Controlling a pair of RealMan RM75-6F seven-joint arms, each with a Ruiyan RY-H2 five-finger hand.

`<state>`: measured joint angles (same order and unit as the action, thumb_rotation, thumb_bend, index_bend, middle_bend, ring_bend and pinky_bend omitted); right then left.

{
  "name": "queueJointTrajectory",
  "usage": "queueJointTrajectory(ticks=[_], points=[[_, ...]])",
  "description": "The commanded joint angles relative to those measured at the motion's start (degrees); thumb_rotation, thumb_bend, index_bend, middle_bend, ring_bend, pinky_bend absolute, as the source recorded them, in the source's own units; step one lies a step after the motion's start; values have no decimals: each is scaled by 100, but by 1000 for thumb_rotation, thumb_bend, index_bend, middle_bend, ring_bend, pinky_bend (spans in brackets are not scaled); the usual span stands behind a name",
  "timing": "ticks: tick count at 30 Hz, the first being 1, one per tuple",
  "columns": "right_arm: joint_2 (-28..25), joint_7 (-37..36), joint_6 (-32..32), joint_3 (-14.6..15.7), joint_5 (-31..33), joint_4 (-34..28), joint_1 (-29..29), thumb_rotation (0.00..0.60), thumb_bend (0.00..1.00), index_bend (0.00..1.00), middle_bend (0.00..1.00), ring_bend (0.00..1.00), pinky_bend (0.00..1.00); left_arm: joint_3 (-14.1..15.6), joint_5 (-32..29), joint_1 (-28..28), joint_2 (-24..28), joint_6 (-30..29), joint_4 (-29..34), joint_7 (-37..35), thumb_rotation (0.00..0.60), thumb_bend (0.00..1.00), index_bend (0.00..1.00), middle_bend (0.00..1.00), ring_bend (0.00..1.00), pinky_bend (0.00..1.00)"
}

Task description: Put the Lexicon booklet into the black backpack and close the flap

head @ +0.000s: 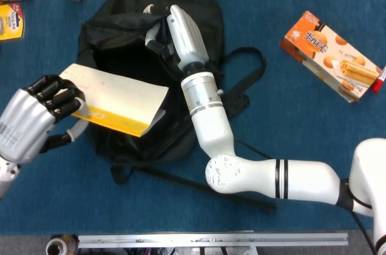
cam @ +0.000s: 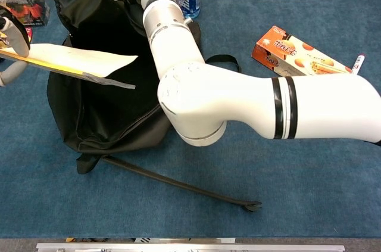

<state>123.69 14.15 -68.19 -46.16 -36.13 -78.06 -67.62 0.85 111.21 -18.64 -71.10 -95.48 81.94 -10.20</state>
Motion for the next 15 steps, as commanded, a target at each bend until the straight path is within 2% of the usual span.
queueJointTrajectory(ticks=[1,7,15], points=[[2,-62,-24,-24,-24,62,-37,600,992,742,641,687,923,-2,-15,-56,-88,85,-21,50,600,389,666,507,387,367],[47,-191,-8,-132,19,347,-173,600,992,742,640,687,923,37,50,-89,-215,114,30,205,600,389,666,507,388,367],[153,-375,132,-272,158,779,-398,600,991,742,641,687,923,87,196,-70,-122,-24,217,365,600,389,666,507,388,368]])
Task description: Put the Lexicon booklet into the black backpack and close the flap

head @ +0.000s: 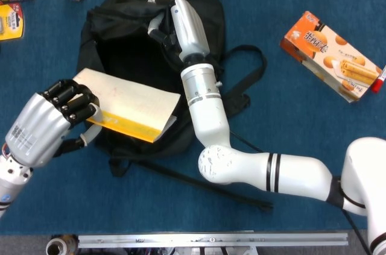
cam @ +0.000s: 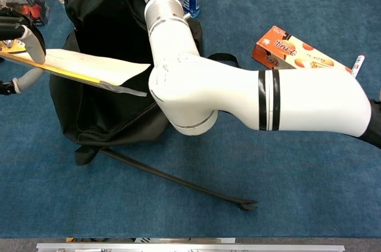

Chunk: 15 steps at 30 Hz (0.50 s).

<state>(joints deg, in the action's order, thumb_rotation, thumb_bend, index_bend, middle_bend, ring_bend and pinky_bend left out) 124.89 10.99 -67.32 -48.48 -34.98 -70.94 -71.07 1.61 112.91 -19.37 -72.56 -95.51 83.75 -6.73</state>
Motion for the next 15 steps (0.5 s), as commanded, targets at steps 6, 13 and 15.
queueJointTrajectory(ticks=[6,13,15], points=[[94,-200,141,-83,146,120,-141,600,992,742,640,687,923,6,75,-54,-2,8,135,55,600,389,666,507,388,367],[161,-394,201,-150,196,237,-238,600,992,742,640,687,923,-54,62,-150,-55,69,245,60,600,389,666,507,388,368],[159,-446,204,-166,187,257,-253,600,992,742,640,687,923,-49,52,-172,-84,113,236,64,600,389,666,507,388,368]])
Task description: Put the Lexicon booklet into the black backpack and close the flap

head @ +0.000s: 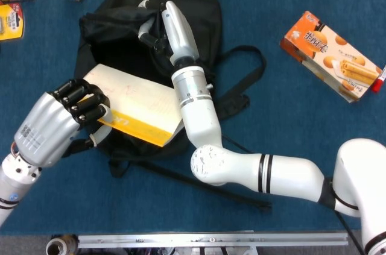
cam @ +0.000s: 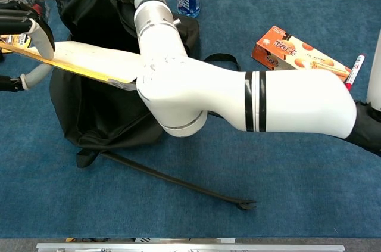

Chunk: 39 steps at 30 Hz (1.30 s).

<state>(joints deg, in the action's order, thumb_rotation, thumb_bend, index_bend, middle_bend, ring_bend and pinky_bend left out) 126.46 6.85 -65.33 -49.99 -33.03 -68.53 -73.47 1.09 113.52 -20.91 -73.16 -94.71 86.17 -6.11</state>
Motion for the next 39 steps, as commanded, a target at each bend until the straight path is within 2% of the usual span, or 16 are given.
queueJointTrajectory(ticks=[1,20,39], points=[[-5,-60,7,-23,-17,14,-16,600,992,742,640,687,923,8,-13,-27,-39,54,-14,1,600,389,666,507,388,367],[-217,-147,-16,-54,209,-429,73,600,991,742,640,687,923,-123,-272,-228,-513,362,-299,152,600,389,666,507,388,368],[-294,-138,-127,-83,464,-590,43,600,992,742,640,687,923,-279,-1148,5,-954,616,-795,867,600,389,665,509,388,367]])
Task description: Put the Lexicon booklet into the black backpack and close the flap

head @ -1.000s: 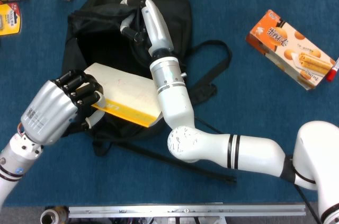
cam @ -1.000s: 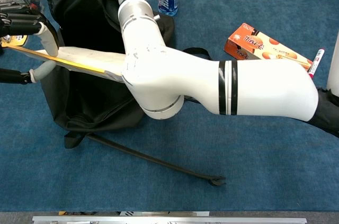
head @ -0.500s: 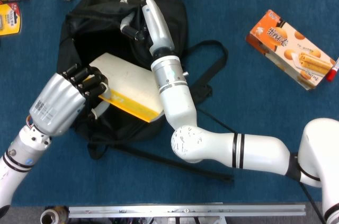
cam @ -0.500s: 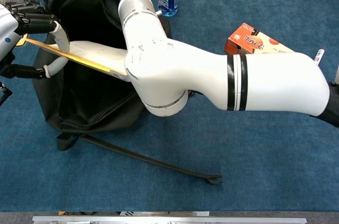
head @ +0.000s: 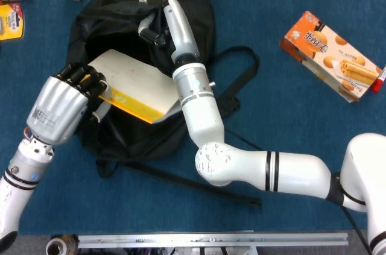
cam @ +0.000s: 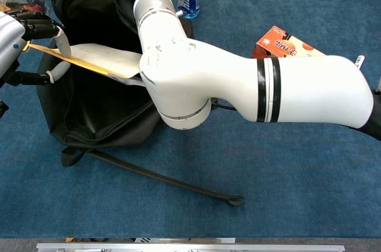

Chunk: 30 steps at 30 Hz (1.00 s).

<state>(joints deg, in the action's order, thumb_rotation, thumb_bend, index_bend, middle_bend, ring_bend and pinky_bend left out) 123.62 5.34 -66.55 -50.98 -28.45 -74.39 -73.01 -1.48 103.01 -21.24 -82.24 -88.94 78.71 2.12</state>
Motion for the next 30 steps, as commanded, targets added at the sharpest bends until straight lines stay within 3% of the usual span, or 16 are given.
queueJointTrajectory(ticks=[1,30], points=[[-13,11,-10,21,5,-6,-3,600,991,742,640,687,923,-29,-128,51,-46,33,-50,28,600,389,665,509,388,367],[59,-175,-31,-128,325,45,-144,600,992,742,634,687,923,-241,-872,179,-531,331,327,748,600,389,663,506,388,367]])
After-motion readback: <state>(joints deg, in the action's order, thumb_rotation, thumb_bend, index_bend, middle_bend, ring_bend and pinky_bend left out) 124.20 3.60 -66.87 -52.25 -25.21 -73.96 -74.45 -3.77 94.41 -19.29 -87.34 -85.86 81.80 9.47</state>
